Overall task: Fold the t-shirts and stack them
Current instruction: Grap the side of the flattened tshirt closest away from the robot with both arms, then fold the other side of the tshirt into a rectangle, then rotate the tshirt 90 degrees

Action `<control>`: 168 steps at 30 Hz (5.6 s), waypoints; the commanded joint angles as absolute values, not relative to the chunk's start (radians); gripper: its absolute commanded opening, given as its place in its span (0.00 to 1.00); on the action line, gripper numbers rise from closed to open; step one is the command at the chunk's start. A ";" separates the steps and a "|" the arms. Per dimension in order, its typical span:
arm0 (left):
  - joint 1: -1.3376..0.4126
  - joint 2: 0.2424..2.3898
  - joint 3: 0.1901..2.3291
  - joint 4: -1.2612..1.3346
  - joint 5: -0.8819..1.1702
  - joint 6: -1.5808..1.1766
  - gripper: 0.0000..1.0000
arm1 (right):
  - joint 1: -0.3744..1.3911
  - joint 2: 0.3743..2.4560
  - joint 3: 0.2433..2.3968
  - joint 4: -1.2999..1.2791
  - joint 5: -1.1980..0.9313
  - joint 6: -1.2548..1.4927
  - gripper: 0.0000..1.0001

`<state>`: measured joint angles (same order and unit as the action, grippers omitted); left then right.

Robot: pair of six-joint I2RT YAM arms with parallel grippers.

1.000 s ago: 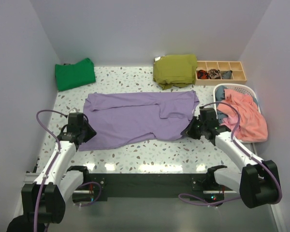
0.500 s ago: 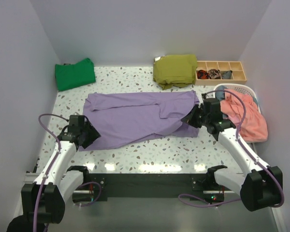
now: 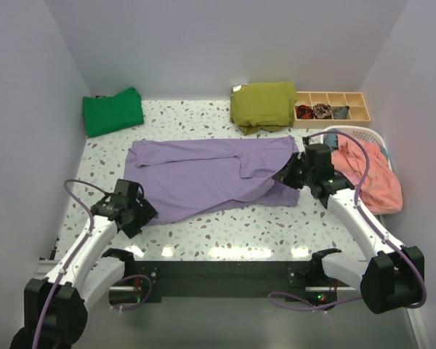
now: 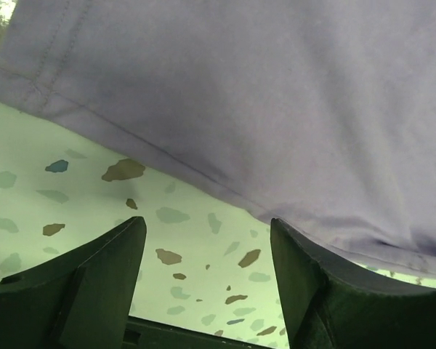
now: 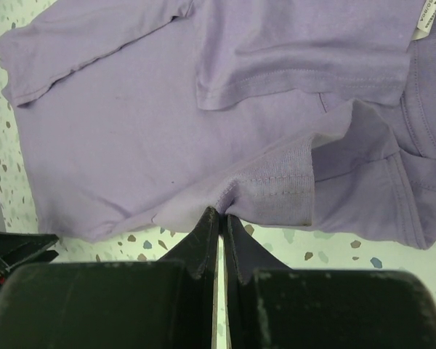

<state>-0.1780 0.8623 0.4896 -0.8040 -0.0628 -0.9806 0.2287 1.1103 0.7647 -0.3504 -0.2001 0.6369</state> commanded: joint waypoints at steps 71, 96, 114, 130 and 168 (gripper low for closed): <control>-0.123 1.758 1.116 -0.360 -0.388 -0.558 0.00 | 0.227 1.690 1.296 -0.405 0.020 0.523 0.00; -0.117 1.540 1.019 -0.247 -0.250 -0.545 0.80 | 0.253 1.651 1.079 -0.244 -0.204 0.564 0.40; -0.117 1.537 1.008 -0.241 -0.255 -0.542 0.80 | 0.299 1.850 1.127 -0.084 -0.271 0.583 0.38; -0.117 1.549 1.017 -0.218 -0.224 -0.549 0.80 | 0.311 2.043 1.442 -0.113 -0.368 0.571 0.38; -0.179 1.679 0.786 -0.143 0.066 -0.650 0.90 | 0.337 2.181 1.560 -0.547 0.015 0.420 0.41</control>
